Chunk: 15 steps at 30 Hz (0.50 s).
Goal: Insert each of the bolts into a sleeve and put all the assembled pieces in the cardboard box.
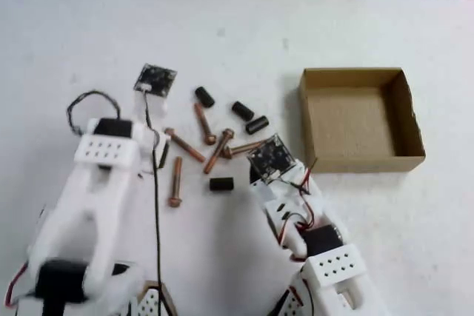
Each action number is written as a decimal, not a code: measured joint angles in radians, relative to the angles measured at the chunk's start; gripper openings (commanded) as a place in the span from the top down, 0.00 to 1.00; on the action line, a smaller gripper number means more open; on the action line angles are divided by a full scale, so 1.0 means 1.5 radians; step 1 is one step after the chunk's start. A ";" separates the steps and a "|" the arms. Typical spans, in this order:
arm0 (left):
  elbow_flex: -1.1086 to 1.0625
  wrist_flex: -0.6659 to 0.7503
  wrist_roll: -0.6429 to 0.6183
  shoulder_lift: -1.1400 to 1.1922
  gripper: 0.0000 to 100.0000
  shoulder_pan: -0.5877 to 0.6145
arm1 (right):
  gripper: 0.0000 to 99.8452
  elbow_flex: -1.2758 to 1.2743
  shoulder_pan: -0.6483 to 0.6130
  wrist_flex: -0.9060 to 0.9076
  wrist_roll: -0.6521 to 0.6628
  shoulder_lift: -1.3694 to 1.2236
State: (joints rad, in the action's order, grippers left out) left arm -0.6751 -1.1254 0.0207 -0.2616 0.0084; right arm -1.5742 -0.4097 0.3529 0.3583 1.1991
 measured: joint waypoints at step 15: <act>0.230 0.007 -0.239 0.191 0.98 -0.049 | 0.98 -0.009 -0.001 -0.030 -0.185 0.000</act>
State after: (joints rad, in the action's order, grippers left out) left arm -0.3299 -1.1147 -0.3383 0.0253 -0.0652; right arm -1.5881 -0.4112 0.3084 0.0806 1.1991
